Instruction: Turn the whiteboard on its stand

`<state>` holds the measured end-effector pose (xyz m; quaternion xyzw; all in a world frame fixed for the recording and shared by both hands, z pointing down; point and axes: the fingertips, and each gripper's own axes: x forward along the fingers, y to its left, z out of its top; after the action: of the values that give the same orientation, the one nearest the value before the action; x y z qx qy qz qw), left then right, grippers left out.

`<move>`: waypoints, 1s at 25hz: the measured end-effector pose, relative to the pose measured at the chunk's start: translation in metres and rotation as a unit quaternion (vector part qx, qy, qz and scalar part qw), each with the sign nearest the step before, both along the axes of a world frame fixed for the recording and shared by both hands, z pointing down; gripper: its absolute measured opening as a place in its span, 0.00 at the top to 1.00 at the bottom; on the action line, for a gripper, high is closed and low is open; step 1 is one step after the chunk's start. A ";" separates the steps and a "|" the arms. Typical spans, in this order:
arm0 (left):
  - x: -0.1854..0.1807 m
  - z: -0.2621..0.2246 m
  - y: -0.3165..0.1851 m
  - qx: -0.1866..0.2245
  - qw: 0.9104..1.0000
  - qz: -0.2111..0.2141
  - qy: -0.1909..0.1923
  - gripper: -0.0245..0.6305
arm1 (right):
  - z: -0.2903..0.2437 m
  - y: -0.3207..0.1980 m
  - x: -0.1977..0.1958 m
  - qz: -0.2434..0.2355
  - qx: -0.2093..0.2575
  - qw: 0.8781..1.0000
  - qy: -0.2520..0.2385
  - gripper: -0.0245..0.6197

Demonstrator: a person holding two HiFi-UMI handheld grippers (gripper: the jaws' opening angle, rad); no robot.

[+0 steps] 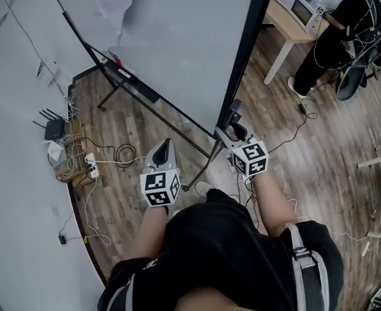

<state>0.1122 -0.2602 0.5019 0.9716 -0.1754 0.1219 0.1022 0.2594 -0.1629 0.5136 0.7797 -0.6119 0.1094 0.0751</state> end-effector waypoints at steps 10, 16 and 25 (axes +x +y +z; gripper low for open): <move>-0.029 0.006 0.026 -0.002 0.999 0.047 -0.001 0.95 | 0.002 0.039 0.014 0.185 -0.021 0.983 0.008 0.70; -0.065 0.013 0.034 0.006 0.999 0.046 -0.009 0.95 | 0.001 0.044 0.018 0.251 -0.021 0.967 0.031 0.72; -0.111 0.005 0.007 0.004 1.000 0.011 0.012 0.96 | 0.003 0.064 -0.015 0.241 0.009 0.969 -0.048 0.71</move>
<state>0.0013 -0.2533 0.5074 0.9751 -0.1642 0.1111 0.0993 0.2443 -0.0992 0.5167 0.8986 -0.4100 0.1560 0.0097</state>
